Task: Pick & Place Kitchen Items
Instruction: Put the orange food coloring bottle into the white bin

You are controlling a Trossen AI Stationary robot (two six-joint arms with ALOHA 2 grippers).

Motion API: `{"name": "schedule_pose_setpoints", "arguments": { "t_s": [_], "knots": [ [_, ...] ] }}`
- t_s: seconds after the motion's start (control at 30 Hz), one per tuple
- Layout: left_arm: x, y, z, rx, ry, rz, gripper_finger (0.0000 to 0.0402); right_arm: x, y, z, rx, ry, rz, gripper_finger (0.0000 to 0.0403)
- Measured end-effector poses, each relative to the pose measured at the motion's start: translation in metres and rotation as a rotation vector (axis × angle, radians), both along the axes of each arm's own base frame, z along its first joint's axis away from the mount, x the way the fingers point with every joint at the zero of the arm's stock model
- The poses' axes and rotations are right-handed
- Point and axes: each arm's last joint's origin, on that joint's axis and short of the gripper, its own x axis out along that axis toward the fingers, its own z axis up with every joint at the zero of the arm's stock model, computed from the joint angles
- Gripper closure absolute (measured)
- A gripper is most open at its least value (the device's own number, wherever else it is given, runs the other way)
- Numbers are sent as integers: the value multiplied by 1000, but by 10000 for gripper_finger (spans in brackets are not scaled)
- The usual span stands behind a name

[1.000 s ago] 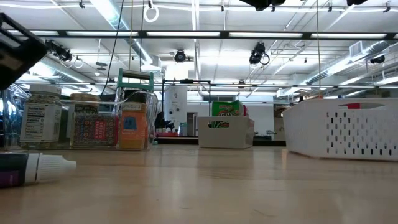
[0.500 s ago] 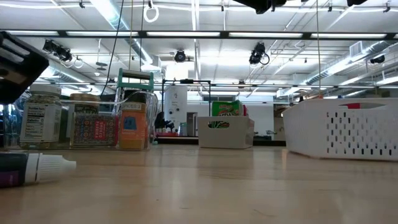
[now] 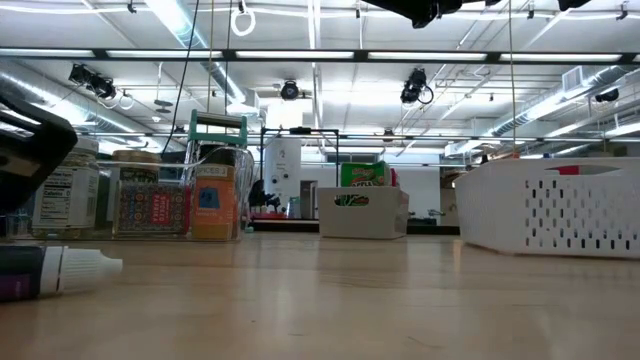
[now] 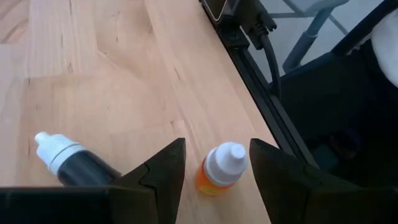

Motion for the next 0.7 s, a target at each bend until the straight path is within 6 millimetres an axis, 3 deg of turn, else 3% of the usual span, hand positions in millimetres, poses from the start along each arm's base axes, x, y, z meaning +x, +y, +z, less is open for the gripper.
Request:
{"name": "schedule_pose_setpoints", "arguments": {
  "t_s": [0.17, 0.5, 0.7],
  "knots": [
    [0, 0, 0, 0, 0, 0, 232, 0, 0, 0, -2, 2, 0, 201],
    [2, 2, 0, 80, -50, -9, 320, 0, 0, 0, -3, 2, 0, 201],
    [15, 17, 20, 267, -202, 14, 313, 0, -1, 0, -4, 2, -2, 201]
  ]
}}
